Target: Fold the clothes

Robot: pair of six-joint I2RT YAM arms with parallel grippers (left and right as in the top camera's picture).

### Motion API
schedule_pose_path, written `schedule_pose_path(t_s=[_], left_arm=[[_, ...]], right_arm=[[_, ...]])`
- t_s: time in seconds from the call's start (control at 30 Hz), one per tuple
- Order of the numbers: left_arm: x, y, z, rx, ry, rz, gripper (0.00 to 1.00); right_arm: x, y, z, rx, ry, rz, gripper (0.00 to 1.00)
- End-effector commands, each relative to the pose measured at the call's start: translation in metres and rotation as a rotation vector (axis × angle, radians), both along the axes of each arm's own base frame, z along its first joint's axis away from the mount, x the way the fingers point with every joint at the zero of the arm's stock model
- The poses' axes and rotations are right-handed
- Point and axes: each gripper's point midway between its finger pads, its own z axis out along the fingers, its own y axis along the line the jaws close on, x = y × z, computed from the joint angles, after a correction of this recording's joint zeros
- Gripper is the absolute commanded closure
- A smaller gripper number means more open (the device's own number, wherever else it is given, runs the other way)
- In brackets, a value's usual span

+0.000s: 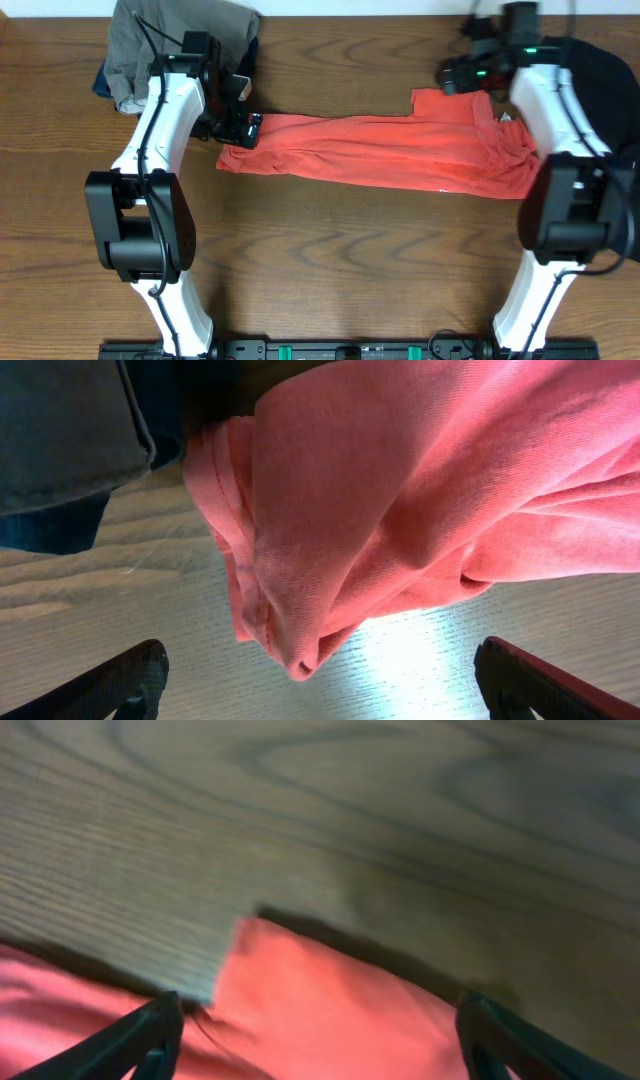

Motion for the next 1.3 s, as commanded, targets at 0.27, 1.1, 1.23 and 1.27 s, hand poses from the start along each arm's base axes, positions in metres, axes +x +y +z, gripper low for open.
schedule_pose_path(t_s=[0.27, 1.1, 1.23, 1.27], left_arm=[[0.001, -0.001, 0.004, -0.005, -0.014, -0.017, 0.01], [0.004, -0.001, 0.004, -0.005, -0.024, -0.017, 0.01], [0.004, -0.001, 0.004, -0.005, -0.024, -0.017, 0.01], [0.004, -0.001, 0.004, -0.005, -0.024, -0.017, 0.01]], right_arm=[[0.009, 0.025, -0.083, -0.152, 0.068, 0.011, 0.14], [0.021, 0.01, 0.033, -0.221, 0.036, -0.175, 0.99], [-0.017, 0.016, 0.054, -0.17, 0.165, -0.171, 0.99], [-0.031, 0.02, 0.054, -0.149, 0.213, -0.151, 0.99]])
